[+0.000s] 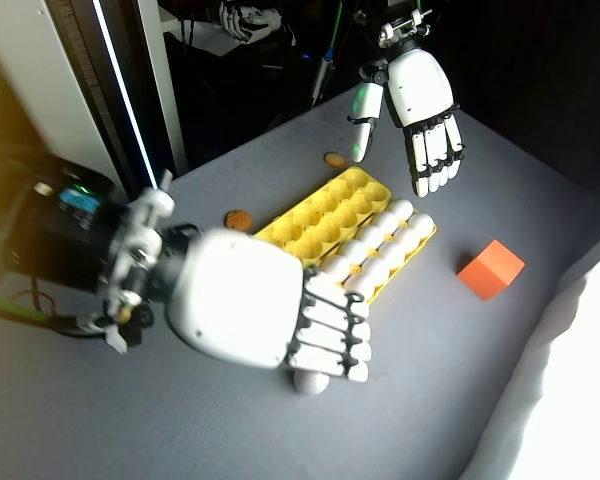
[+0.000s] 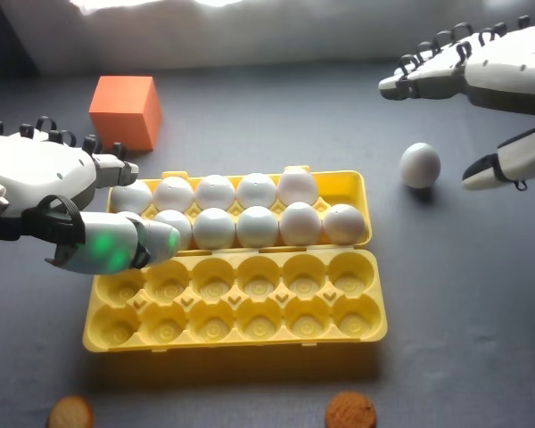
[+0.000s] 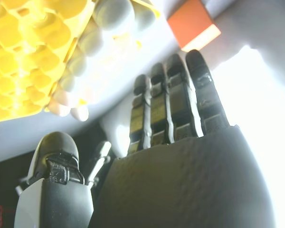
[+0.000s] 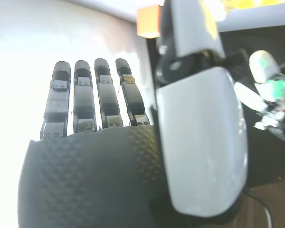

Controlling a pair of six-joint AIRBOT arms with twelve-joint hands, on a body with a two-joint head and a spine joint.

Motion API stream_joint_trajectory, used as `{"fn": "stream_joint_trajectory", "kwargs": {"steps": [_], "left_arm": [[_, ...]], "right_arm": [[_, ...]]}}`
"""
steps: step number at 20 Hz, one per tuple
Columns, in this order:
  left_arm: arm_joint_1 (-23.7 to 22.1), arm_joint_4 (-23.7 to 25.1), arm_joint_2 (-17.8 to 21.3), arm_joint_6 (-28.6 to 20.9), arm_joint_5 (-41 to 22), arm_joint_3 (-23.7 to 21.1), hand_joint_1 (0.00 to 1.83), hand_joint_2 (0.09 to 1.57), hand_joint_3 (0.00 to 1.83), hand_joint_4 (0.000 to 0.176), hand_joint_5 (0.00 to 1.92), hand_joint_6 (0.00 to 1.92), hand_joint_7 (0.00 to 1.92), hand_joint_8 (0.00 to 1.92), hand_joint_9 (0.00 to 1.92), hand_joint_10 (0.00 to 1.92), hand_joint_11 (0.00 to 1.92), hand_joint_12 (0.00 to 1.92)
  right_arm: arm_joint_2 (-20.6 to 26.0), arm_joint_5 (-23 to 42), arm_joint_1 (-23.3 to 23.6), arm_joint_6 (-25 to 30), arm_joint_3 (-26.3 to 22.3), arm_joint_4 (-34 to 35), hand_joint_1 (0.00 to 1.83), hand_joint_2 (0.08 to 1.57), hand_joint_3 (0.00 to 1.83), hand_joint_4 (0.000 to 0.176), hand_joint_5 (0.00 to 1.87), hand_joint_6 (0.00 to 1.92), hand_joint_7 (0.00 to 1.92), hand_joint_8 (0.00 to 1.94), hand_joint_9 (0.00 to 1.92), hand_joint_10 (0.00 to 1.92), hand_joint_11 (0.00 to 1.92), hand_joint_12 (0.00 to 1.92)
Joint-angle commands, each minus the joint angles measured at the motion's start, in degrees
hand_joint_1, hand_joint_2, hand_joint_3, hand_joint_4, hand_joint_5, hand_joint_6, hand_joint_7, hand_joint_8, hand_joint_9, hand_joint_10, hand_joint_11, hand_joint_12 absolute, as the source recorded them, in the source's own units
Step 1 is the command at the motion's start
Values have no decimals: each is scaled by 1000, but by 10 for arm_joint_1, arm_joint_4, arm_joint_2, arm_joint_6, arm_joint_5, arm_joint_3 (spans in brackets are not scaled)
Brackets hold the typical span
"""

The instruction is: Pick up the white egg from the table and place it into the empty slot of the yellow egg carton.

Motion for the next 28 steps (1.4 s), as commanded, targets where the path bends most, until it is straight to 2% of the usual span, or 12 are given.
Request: {"fn": "stream_joint_trajectory", "kwargs": {"steps": [1, 3, 5, 7, 8, 11, 13, 15, 18, 20, 26, 28], "left_arm": [[-6, 27, 6, 0, -14, 1, 0, 1188, 5, 0, 227, 2, 240, 5, 217, 5, 0, 481], [-15, 20, 3, 9, -13, 3, 0, 1198, 9, 0, 237, 6, 242, 4, 219, 4, 0, 484], [-30, -12, 1, 56, -9, 5, 0, 1207, 11, 0, 242, 7, 249, 6, 223, 5, 0, 480], [-36, -17, -1, 61, -9, 7, 0, 1225, 14, 0, 220, 5, 216, 5, 184, 5, 0, 401], [-40, -18, -3, 63, -9, 8, 0, 1224, 9, 0, 228, 5, 227, 6, 198, 7, 0, 428], [-60, -41, -6, 102, -9, 15, 0, 1210, 0, 0, 240, 0, 272, 3, 255, 4, 0, 542], [-70, -43, -7, 108, -19, 17, 0, 1226, 3, 0, 216, 1, 239, 2, 222, 2, 0, 453], [-74, -45, -6, 109, -26, 18, 0, 1232, 4, 0, 229, 0, 249, 0, 233, 1, 0, 487], [-77, -50, -3, 109, -30, 18, 0, 1231, 1, 0, 259, 4, 285, 5, 261, 5, 0, 540], [-81, -56, -2, 114, -34, 19, 0, 1229, 0, 0, 242, 3, 273, 4, 251, 5, 0, 523], [-71, -66, 7, 122, -34, 12, 0, 1240, 2, 0, 218, 2, 234, 2, 210, 2, 0, 444], [-66, -66, 11, 122, -34, 8, 0, 1253, 4, 0, 226, 2, 245, 2, 211, 1, 0, 429]], "right_arm": [[1, 57, 8, 1, 7, 6, 1290, 1012, 0, 0, 165, 5, 121, 2, 94, 10, 0, 376], [-18, 53, 4, 1, 31, 22, 1348, 1026, 4, 0, 169, 5, 161, 9, 124, 15, 0, 464], [-40, 42, -5, 1, 56, 37, 1335, 1038, 5, 0, 165, 1, 172, 4, 136, 12, 0, 571], [-53, 39, -10, 4, 75, 49, 1381, 1030, 0, 0, 218, 15, 248, 17, 207, 30, 0, 807], [-58, 39, -13, 5, 82, 50, 1393, 1028, 0, 0, 231, 18, 263, 19, 219, 32, 0, 825], [-76, 40, -19, 7, 105, 51, 1422, 1084, 15, 0, 262, 12, 262, 3, 233, 21, 0, 718], [-86, 59, -30, 12, 118, 57, 1401, 1108, 18, 0, 278, 12, 270, 3, 234, 17, 0, 687], [-94, 64, -36, 12, 126, 57, 1370, 1134, 19, 0, 265, 4, 257, 2, 220, 8, 0, 619], [-111, 62, -45, 12, 146, 68, 1379, 1114, 4, 0, 304, 10, 290, 7, 261, 18, 0, 700], [-119, 65, -49, 11, 154, 74, 1409, 1084, 0, 0, 367, 24, 349, 17, 322, 33, 0, 859], [-132, 75, -71, 1, 171, 74, 1346, 1087, 0, 0, 290, 2, 267, 1, 245, 2, 0, 651], [-134, 77, -78, 1, 176, 74, 1363, 1070, 0, 0, 306, 6, 292, 6, 272, 11, 0, 727]]}}
